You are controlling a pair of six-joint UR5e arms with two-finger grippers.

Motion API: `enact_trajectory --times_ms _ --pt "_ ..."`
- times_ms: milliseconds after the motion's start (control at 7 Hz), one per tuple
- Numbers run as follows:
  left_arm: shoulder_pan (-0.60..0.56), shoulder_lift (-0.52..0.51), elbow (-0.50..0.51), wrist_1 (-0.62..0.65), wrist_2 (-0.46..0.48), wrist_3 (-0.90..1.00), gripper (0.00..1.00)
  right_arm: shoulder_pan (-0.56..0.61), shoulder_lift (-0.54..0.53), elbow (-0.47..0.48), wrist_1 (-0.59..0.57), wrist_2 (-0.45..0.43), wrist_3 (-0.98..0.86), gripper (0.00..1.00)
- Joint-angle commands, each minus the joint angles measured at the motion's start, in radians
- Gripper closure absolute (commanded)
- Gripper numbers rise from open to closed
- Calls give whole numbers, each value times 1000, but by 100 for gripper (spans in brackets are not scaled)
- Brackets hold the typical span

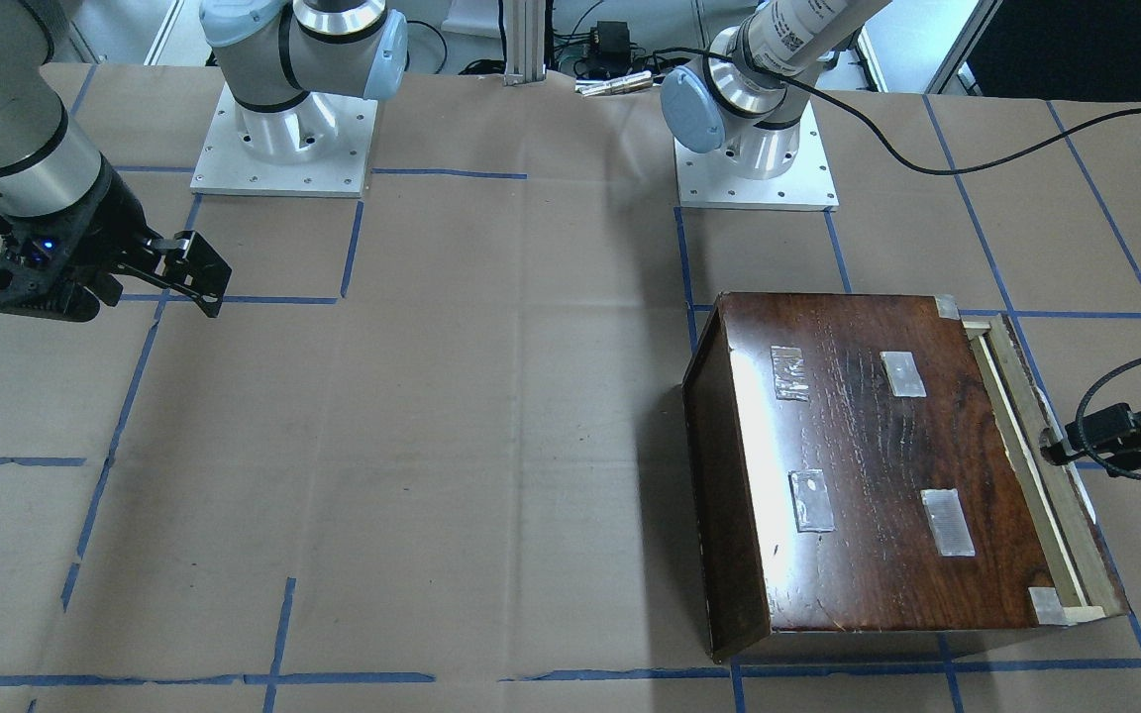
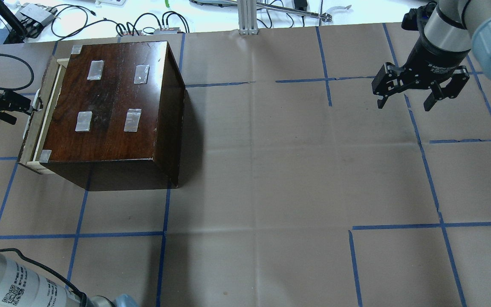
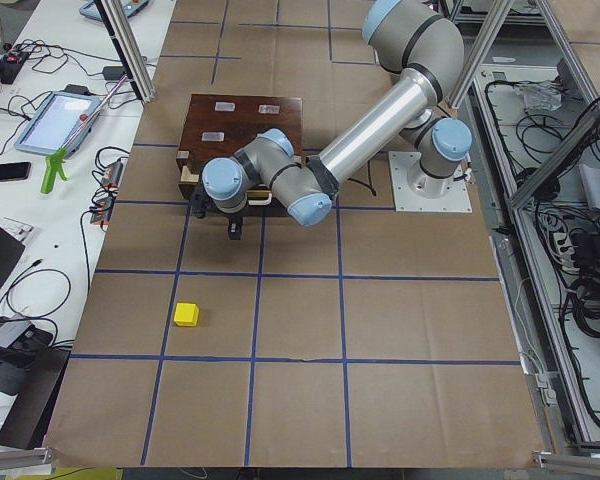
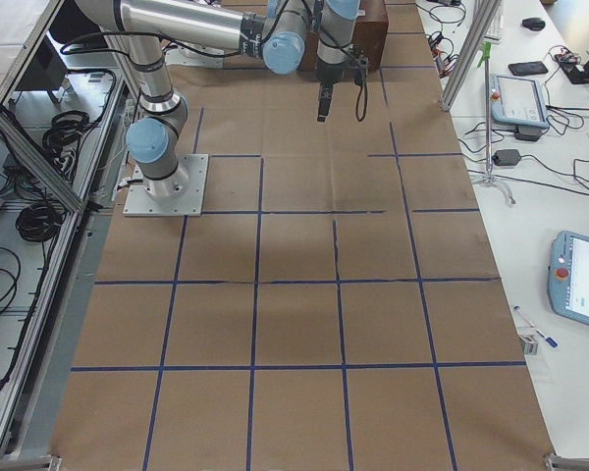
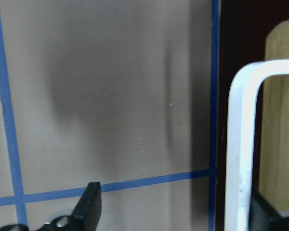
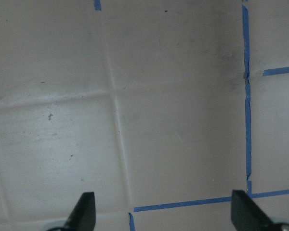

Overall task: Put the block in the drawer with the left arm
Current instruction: 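Pull the drawer open outward with the left gripper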

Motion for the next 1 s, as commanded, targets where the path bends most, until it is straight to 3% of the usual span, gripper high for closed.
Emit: enact_trajectory --times_ms 0,857 --pt "24 -7 1 27 9 22 2 0 0 0 0 2 0 0" --pt "70 -10 24 40 52 76 2 0 0 0 0 0 0 0"
